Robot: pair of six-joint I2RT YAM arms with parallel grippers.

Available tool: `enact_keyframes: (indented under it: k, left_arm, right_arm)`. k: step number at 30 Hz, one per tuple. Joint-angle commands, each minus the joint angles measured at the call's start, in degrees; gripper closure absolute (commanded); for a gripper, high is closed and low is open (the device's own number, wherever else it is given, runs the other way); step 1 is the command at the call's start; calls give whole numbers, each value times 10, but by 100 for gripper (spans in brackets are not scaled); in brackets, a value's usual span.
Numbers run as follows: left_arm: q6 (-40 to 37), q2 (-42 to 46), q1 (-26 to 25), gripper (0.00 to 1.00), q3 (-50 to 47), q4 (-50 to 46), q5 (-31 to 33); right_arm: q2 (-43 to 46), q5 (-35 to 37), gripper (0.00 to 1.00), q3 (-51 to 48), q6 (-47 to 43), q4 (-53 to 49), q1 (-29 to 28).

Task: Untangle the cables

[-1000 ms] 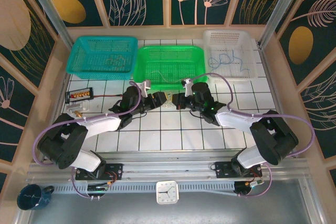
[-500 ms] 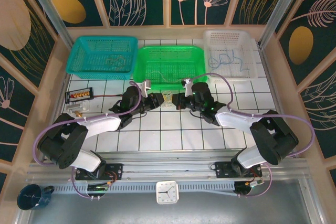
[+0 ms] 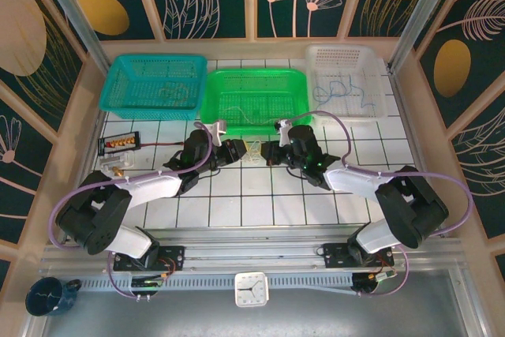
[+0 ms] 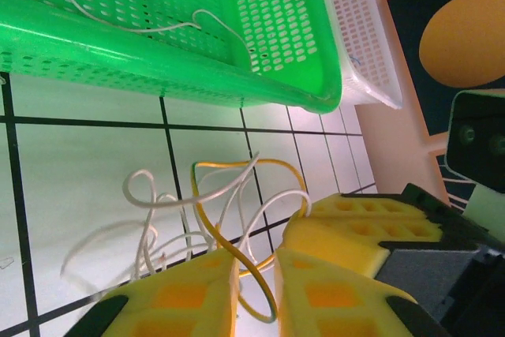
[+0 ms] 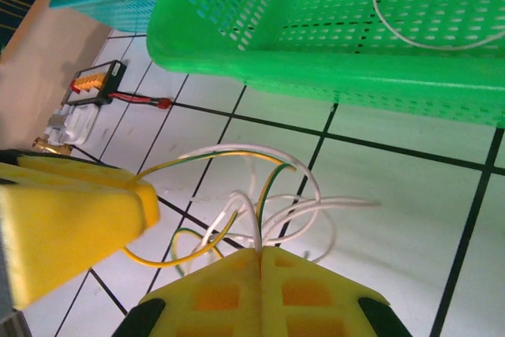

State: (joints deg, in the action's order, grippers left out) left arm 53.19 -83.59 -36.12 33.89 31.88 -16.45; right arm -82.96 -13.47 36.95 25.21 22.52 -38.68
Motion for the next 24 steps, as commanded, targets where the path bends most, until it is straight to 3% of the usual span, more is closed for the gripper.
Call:
enact_keyframes:
  k: [1, 5, 11, 16, 24]
  left_arm:
    - [-8, 12, 0, 81, 3, 1, 4]
    - [-8, 8, 0, 85, 4, 6, 1]
    - [-9, 3, -1, 79, 5, 6, -3]
    - [-9, -1, 0, 62, 3, 6, 0]
    - [-9, -8, 0, 61, 8, 7, 0]
  right_arm:
    - [10, 9, 100, -8, -15, -3, 4]
    - [11, 8, 100, -8, -15, -4, 5]
    - [16, 6, 100, -8, -15, -4, 4]
    - [22, 5, 100, -6, -15, -6, 5]
    - [28, 4, 100, -4, -16, -9, 4]
